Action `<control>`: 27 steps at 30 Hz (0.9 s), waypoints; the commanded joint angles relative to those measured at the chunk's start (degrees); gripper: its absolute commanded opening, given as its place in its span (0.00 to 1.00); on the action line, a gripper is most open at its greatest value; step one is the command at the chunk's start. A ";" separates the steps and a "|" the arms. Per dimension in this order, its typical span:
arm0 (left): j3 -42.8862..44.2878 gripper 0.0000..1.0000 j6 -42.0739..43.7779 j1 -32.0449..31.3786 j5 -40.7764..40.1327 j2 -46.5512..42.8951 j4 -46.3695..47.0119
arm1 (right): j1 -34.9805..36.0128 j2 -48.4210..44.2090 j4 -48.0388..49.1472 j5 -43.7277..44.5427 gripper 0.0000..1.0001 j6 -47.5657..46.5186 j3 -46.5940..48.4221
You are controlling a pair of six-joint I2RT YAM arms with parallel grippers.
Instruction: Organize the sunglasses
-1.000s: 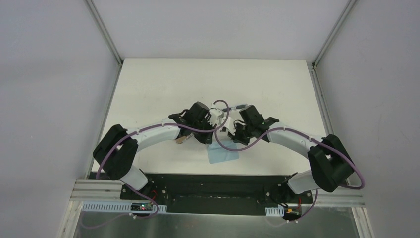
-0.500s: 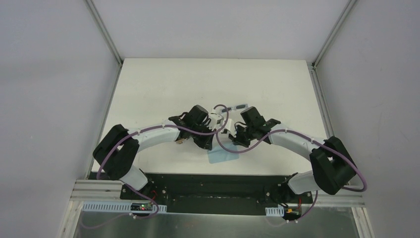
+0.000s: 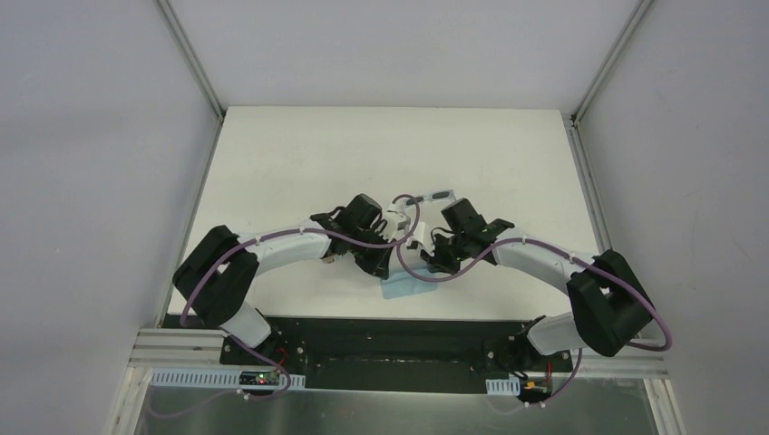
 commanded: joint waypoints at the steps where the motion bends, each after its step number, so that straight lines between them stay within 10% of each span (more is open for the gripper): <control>1: -0.25 0.00 -0.04 -0.39 2.32 0.05 0.90 | -0.13 -1.25 -1.02 -2.13 0.00 -1.04 -0.18; 27: -0.44 0.00 0.89 -1.42 2.63 2.26 -0.39 | -0.16 1.36 -4.80 -5.23 0.00 -1.68 0.46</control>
